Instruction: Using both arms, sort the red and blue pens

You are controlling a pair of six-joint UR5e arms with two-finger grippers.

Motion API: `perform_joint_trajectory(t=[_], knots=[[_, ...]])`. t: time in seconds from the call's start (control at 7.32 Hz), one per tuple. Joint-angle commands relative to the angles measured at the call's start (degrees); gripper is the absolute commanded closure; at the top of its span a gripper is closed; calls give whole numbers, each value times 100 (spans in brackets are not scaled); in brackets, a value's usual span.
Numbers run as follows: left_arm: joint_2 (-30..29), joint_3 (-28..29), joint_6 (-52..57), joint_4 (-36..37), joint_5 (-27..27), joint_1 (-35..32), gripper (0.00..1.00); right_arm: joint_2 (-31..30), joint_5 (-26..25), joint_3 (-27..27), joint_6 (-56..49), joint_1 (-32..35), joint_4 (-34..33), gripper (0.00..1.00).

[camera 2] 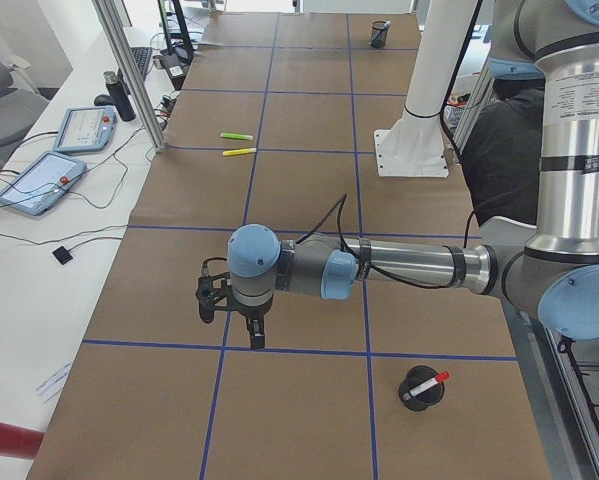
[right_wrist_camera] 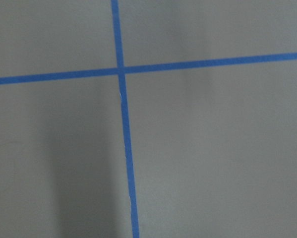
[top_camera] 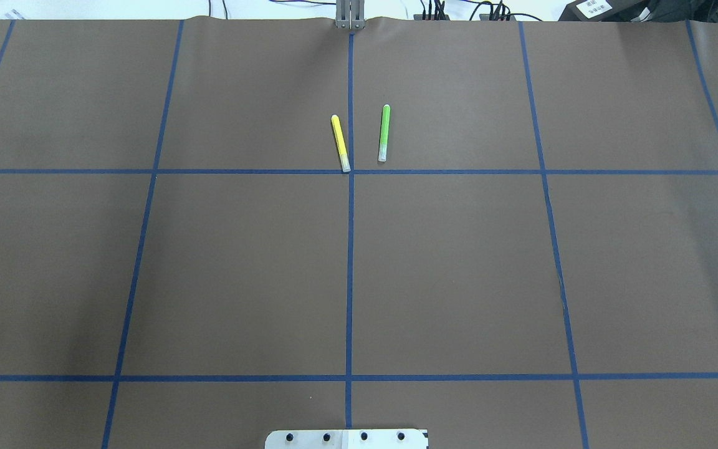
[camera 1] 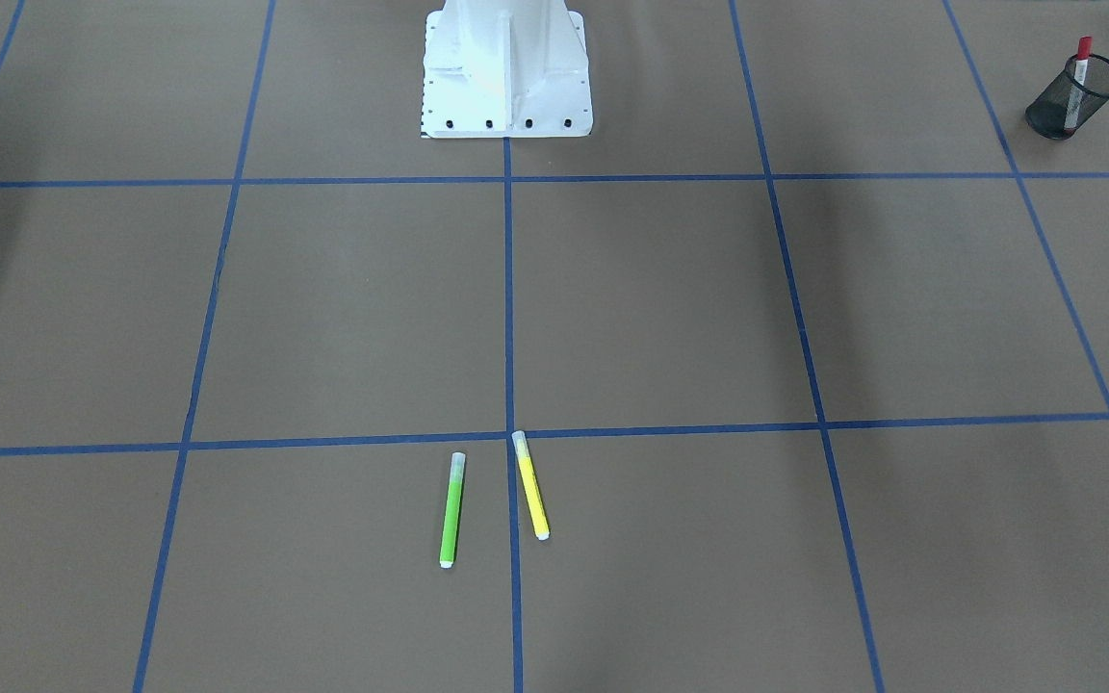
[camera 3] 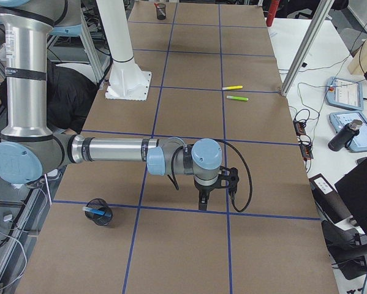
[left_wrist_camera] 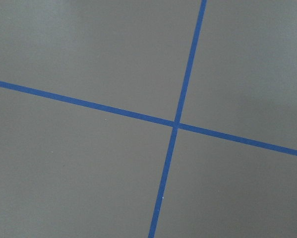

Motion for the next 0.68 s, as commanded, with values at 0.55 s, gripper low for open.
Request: perform_joint_trajectory(t=[0.55], knots=[[20, 30, 24, -7, 222, 152, 0, 14, -42, 232, 135, 6, 27, 0]])
